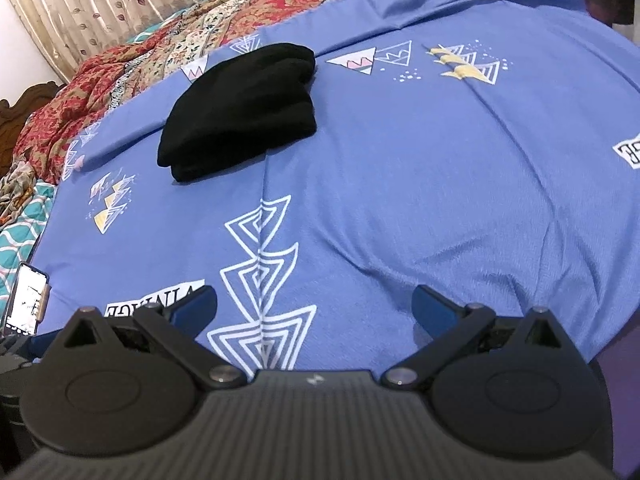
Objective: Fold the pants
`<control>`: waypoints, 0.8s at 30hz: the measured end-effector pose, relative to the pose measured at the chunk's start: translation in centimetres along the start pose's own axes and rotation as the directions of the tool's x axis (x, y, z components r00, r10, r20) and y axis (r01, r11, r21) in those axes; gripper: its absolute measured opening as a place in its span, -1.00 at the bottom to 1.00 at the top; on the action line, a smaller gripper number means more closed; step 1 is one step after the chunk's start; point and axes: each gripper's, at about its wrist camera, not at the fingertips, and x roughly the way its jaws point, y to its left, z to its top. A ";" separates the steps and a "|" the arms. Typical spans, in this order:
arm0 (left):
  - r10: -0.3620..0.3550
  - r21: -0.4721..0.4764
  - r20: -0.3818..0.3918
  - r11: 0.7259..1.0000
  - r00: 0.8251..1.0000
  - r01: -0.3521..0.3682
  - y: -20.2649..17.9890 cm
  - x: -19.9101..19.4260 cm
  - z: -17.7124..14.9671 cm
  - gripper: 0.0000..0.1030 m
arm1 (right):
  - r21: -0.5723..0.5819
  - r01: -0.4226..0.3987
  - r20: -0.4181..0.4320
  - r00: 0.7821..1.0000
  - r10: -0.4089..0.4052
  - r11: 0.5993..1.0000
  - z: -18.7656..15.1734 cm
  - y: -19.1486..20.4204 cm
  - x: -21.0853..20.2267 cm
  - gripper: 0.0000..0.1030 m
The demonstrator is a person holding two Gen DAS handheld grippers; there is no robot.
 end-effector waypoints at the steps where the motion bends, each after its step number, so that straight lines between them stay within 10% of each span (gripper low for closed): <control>1: -0.001 0.000 -0.003 1.000 1.000 0.001 0.0 0.1 0.0 1.00 | 0.005 0.000 -0.004 1.000 0.000 1.000 0.0 -0.1 0.1 1.00; 24: -0.020 -0.024 -0.086 1.000 0.996 0.018 0.2 1.8 -0.4 1.00 | 0.020 -0.010 -0.045 0.999 0.011 1.000 -0.1 -0.5 0.9 1.00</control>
